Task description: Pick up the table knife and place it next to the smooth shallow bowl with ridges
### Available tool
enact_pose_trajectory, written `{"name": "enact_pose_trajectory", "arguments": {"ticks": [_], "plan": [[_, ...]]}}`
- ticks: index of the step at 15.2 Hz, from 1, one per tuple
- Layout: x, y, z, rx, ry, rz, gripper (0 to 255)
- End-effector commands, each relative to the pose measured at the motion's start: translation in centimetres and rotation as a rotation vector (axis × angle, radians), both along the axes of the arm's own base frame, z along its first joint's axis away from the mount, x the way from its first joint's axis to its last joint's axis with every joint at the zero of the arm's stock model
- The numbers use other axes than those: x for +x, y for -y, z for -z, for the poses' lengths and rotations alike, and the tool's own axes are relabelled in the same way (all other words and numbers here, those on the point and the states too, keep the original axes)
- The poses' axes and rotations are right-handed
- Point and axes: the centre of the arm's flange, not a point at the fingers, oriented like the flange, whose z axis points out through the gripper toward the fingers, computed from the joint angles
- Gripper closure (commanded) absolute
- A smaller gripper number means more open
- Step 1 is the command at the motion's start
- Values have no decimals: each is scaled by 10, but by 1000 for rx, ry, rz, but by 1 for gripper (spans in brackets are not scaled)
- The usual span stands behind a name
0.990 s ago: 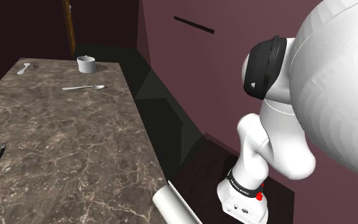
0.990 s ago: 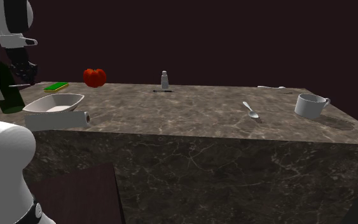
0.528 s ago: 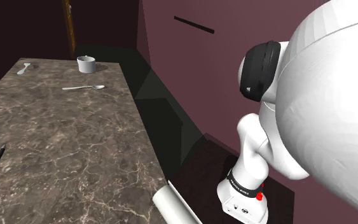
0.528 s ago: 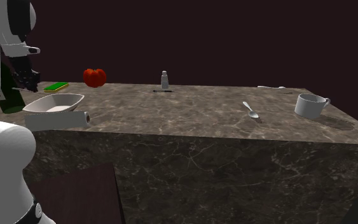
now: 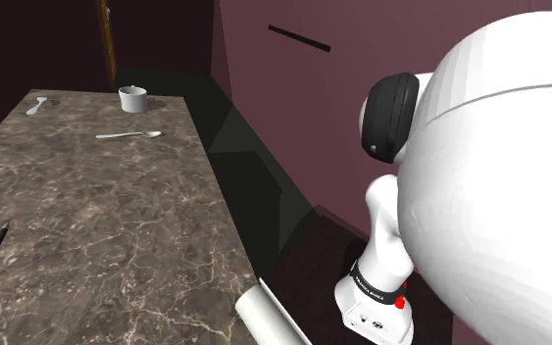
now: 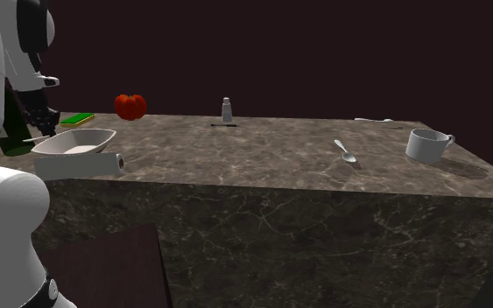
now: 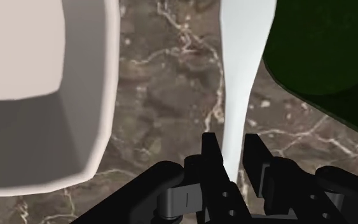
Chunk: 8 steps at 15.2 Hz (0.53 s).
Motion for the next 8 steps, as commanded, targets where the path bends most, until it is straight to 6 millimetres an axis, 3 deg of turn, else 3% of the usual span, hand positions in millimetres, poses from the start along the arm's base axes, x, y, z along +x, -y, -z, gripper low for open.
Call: {"name": "enact_pose_trajectory", "arguments": {"ticks": [1,8], "plan": [[0,0,12,1,0,0,255],[0,0,18,1,0,0,255]]}}
